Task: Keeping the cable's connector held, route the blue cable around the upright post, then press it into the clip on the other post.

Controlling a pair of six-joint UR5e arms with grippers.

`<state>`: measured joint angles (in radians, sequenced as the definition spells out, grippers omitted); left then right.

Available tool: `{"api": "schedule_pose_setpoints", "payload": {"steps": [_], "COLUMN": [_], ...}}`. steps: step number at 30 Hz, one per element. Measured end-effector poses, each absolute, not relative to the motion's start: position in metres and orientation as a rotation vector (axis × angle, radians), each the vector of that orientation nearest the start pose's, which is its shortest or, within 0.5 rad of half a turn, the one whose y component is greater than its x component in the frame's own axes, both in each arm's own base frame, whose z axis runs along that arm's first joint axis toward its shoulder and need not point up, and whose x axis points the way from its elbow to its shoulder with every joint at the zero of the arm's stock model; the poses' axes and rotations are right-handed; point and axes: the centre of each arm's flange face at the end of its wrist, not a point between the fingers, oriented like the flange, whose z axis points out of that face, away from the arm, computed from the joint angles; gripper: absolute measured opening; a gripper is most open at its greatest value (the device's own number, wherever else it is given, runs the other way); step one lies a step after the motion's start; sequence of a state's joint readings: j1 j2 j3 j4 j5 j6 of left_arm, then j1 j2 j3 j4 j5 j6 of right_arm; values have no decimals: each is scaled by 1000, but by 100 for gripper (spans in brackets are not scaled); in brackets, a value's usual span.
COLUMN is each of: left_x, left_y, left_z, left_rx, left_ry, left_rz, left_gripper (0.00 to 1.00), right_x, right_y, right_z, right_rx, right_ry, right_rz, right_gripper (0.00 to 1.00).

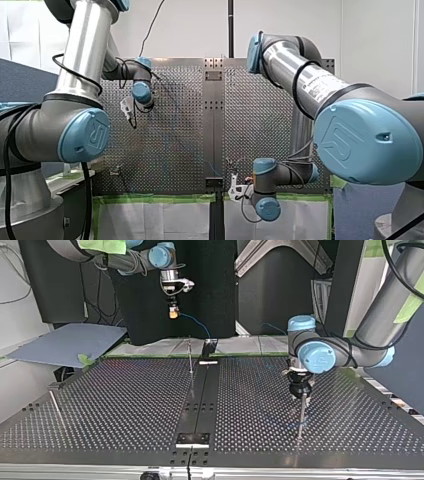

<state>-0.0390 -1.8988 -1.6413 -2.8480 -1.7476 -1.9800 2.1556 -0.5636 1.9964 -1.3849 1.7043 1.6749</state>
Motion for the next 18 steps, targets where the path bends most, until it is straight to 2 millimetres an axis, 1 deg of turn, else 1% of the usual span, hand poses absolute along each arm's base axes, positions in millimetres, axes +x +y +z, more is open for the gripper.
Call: {"api": "schedule_pose_setpoints", "payload": {"steps": [3,6,11,18], "left_x": [580,579,578,578], "left_y": [-141,-144,-148,-152], "left_z": [303,303,303,302], "left_rx": [-447,-464,-496,-519], "left_ry": [1618,1615,1610,1615], "left_rz": [-204,-227,-271,-353], "left_gripper": [99,99,99,99], "right_x": [369,363,359,359], "right_y": [-350,-349,-352,-353], "right_z": [-106,-107,-107,-107], "right_rx": [1570,1582,1596,1604], "right_ry": [-1079,-1072,-1052,-1041], "right_rz": [1561,1564,1570,1577], "right_gripper": [0,0,0,0]}}
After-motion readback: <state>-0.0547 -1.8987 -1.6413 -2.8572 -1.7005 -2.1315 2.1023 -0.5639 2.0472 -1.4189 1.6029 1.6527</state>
